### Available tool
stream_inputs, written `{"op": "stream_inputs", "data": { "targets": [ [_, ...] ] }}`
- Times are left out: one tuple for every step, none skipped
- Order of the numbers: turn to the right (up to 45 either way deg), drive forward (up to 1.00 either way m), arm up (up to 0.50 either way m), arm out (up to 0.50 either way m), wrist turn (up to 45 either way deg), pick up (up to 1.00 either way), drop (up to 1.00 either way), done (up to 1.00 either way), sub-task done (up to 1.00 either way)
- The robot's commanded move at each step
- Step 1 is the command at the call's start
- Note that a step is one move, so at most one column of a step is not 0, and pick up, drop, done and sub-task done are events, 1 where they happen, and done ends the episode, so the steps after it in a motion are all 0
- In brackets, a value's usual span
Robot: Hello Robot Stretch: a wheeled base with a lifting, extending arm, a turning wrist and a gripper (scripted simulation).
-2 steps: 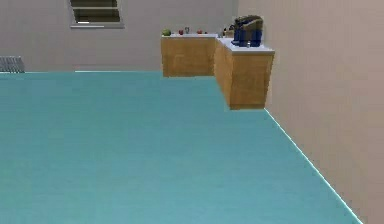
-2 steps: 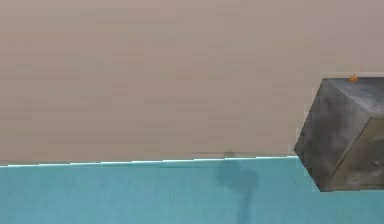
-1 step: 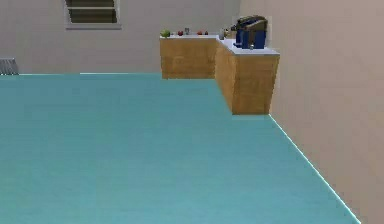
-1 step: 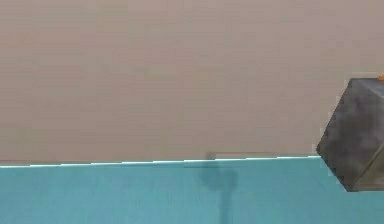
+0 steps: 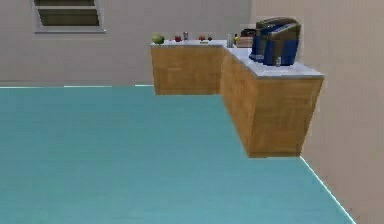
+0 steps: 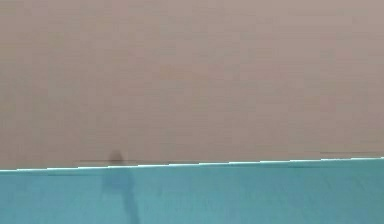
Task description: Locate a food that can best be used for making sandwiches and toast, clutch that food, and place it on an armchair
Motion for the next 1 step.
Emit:
{"op": "stream_inputs", "data": {
  "targets": [
    [0.0, 1.00, 0.00, 0.00, 0.0, 0.00, 0.00, 0.00, 0.00]
  ]
}}
